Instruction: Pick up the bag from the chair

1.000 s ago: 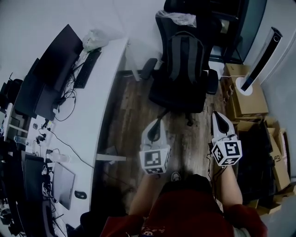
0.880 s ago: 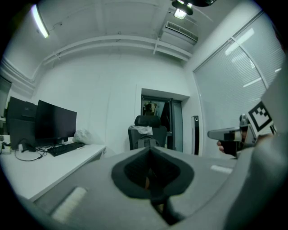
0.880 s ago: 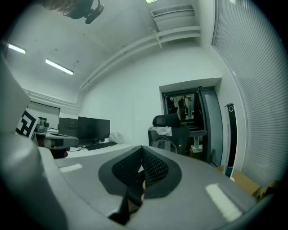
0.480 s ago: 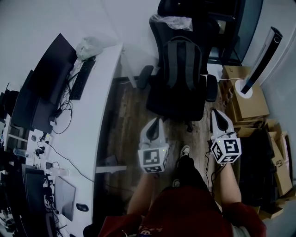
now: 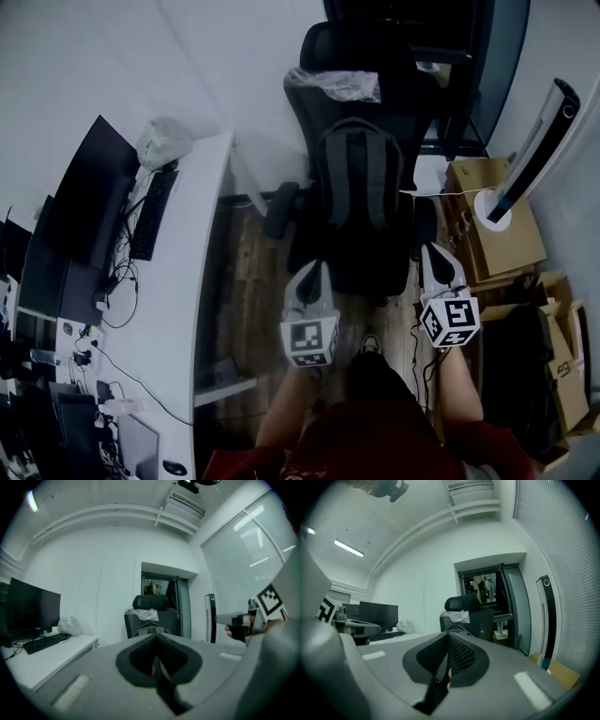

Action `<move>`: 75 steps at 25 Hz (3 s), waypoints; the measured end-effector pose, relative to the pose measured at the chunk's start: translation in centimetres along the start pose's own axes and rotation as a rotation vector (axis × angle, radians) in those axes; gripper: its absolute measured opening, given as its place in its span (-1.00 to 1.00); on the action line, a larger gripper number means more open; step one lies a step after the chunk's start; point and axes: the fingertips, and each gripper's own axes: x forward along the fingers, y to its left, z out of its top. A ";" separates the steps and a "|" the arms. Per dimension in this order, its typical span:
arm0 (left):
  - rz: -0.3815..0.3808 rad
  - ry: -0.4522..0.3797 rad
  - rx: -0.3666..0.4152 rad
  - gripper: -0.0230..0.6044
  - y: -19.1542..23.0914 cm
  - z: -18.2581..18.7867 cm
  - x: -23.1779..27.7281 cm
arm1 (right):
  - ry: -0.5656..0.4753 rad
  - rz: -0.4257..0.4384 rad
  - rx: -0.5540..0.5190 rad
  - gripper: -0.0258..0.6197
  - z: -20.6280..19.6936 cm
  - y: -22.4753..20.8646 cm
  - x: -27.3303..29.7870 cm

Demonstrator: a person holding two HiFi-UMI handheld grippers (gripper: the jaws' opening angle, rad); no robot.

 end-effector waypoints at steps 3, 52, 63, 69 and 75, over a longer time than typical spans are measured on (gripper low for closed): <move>-0.009 0.002 -0.009 -0.93 0.6 0.4 5.0 | 0.013 -0.014 0.002 -0.93 0.2 -2.7 3.8; -0.213 0.065 0.139 -0.60 14.2 -0.4 40.4 | 0.102 -0.131 -0.109 -0.63 0.0 -10.8 36.5; -0.269 0.187 0.161 0.05 12.7 -5.3 45.6 | 0.217 -0.033 -0.116 -0.18 -4.7 -13.9 40.8; -0.292 0.275 0.165 0.27 13.1 -8.4 49.0 | 0.298 0.040 -0.106 -0.04 -8.0 -15.0 43.6; -0.320 0.295 0.104 0.32 13.5 -10.0 51.1 | 0.326 0.097 -0.051 0.00 -10.2 -15.6 45.4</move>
